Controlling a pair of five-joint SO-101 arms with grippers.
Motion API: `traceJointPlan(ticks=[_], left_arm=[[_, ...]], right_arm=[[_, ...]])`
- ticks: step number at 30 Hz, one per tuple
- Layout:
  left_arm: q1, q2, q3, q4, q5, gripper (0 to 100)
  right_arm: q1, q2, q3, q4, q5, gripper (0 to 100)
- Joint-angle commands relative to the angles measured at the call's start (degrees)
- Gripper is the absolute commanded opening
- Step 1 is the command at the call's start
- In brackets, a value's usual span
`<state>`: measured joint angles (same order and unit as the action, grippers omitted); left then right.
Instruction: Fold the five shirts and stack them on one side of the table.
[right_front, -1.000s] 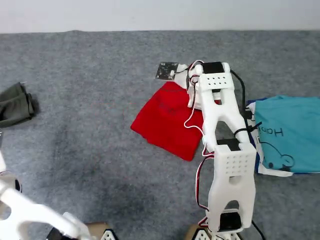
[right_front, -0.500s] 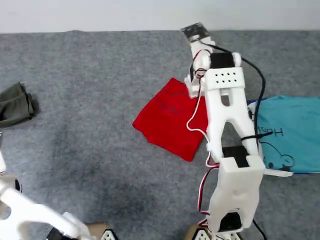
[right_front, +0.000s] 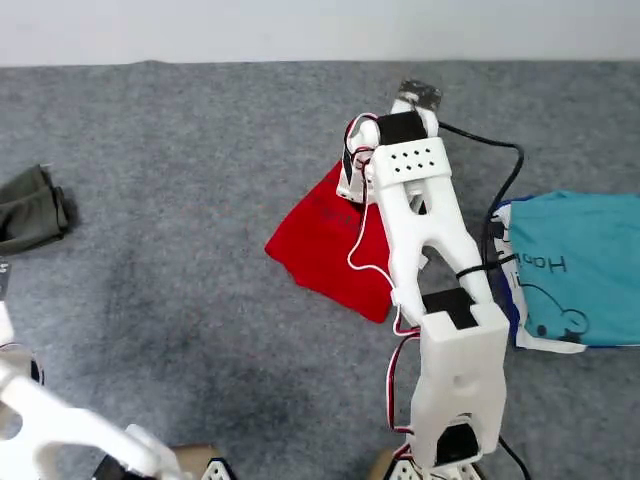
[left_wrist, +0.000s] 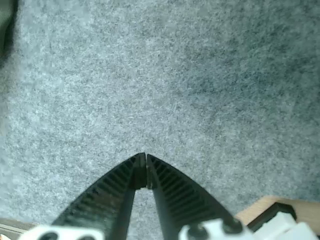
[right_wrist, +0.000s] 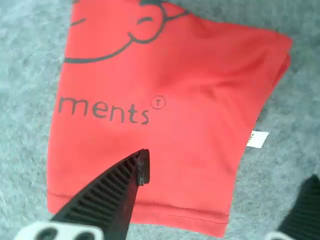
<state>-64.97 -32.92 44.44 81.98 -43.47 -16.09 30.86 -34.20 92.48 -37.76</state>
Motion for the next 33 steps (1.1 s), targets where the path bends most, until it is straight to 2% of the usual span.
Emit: traceJointPlan(ticks=[1, 10, 13, 18, 23, 30, 33], left_arm=[[0.3, -1.5, -1.1, 0.2, -2.0, 1], [0.2, -1.5, -3.9, 0.4, -1.9, 1], [-0.1, -1.5, -3.9, 0.5, -1.9, 1], [-0.1, -1.5, -3.9, 0.5, -1.9, 1], [-0.1, -1.5, -3.8, 0.5, -1.9, 1], [0.1, -1.5, -3.8, 0.5, -1.9, 1], [-0.1, -1.5, -3.8, 0.5, -1.9, 1]], right_arm=[[-0.6, 1.2, -1.2, -1.0, -2.5, 46.3], [-0.2, 13.3, -1.2, -13.1, -6.0, 44.8], [0.2, 17.9, -1.2, -17.5, -6.6, 37.5], [0.3, 20.2, -1.3, -16.7, -6.1, 19.9], [0.7, 18.5, -1.3, -12.8, 0.7, 1.0], [4.5, 12.7, -1.3, -5.8, 10.2, 0.9], [6.4, 8.0, -1.3, -1.5, 18.8, 0.9]])
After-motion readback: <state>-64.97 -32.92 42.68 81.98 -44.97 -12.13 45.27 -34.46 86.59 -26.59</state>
